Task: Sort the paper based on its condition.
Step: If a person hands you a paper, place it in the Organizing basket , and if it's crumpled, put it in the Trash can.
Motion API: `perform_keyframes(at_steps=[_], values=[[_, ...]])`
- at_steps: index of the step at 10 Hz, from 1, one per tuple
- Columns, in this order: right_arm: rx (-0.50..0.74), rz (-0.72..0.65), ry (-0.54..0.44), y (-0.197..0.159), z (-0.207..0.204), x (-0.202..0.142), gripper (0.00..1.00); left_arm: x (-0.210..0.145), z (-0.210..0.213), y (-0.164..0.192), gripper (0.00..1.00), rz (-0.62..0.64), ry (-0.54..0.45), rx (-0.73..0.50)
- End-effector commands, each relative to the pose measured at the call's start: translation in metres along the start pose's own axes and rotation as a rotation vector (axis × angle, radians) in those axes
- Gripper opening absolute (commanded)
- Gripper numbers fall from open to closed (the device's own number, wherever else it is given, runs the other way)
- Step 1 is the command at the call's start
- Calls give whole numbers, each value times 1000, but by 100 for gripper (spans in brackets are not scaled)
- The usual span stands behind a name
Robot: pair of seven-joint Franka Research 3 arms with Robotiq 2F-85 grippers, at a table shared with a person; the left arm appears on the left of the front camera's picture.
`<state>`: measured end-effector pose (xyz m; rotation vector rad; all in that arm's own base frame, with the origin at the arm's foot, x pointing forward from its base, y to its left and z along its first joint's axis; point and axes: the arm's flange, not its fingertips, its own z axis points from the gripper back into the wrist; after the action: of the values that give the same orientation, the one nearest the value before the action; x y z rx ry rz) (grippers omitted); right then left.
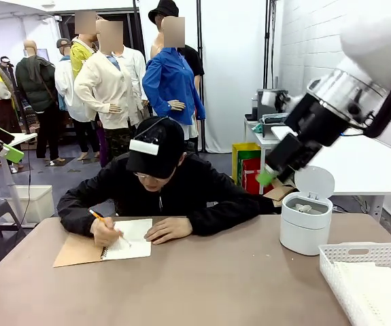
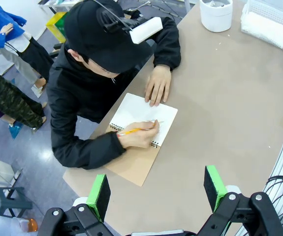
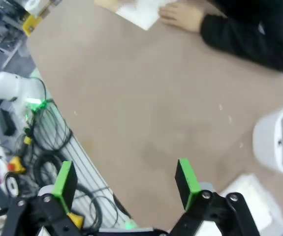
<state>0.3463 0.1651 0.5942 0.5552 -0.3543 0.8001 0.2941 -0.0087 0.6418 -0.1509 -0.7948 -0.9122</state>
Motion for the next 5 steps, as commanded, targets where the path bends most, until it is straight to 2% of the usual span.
perform_keyframes(at_steps=[1,3,5], values=[[0,81,-125,11,-5,18,100,0,0,1,100,2,-4,9],[-33,162,-232,37,-4,35,100,0,0,1,100,2,-4,9],[-27,235,-245,55,-6,54,100,0,0,1,100,2,-4,9]])
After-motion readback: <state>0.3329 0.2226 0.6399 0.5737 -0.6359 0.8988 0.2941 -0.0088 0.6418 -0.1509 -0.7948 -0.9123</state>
